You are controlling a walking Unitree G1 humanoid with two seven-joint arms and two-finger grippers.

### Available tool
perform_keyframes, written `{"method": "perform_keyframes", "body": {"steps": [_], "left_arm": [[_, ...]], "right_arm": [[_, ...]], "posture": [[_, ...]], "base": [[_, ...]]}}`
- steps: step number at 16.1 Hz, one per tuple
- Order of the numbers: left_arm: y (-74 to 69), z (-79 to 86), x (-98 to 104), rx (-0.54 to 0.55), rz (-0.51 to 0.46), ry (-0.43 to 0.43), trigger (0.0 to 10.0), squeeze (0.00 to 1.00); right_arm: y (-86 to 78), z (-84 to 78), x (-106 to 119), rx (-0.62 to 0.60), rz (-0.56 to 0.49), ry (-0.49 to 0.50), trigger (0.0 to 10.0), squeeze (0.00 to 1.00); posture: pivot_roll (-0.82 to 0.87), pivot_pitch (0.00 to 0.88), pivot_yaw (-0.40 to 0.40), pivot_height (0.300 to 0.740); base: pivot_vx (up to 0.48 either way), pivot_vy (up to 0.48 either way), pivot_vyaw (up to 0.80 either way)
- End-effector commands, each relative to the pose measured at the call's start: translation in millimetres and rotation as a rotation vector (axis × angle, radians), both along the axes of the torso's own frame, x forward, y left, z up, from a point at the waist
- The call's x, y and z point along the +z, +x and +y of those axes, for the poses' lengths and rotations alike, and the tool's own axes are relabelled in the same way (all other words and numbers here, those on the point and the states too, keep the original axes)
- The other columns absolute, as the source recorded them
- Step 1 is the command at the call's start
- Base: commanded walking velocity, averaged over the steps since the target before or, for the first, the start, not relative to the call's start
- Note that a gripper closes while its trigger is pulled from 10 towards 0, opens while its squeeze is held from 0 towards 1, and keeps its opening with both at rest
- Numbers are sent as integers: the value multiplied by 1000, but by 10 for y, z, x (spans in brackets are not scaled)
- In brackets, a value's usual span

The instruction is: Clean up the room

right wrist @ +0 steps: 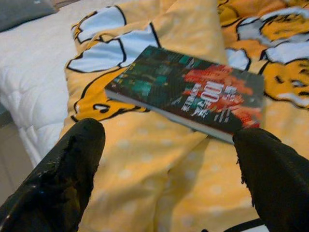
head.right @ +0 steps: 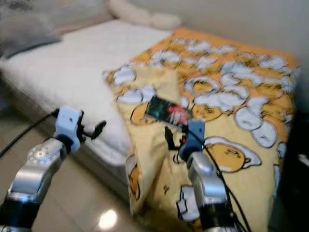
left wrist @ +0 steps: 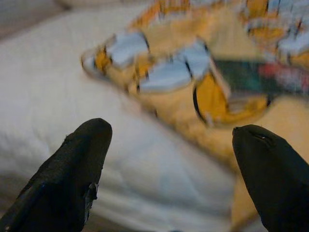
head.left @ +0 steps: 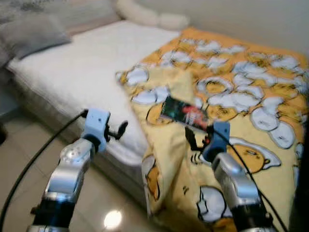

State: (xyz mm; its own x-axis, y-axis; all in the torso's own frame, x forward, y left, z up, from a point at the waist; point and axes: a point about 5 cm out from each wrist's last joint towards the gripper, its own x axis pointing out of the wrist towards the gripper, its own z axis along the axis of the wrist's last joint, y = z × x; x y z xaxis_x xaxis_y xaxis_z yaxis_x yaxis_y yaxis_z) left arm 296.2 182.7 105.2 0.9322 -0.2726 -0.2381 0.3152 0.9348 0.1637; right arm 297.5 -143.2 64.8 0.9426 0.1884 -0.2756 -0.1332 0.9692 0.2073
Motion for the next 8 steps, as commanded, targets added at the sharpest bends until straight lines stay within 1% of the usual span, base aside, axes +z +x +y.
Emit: {"method": "perform_keyframes", "body": {"steps": [1, 8], "left_arm": [[21, 4, 32, 2, -11, 12, 10000, 0], [23, 1, 23, 7, -9, 18, 10000, 0]], "right_arm": [[34, 12, 63, 6, -19, 2, 10000, 0], [33, 15, 60, 6, -15, 4, 10000, 0]], "posture": [[-11, 0, 4, 740], [-11, 0, 4, 740]], "base": [[0, 0, 0], [0, 0, 0]]}}
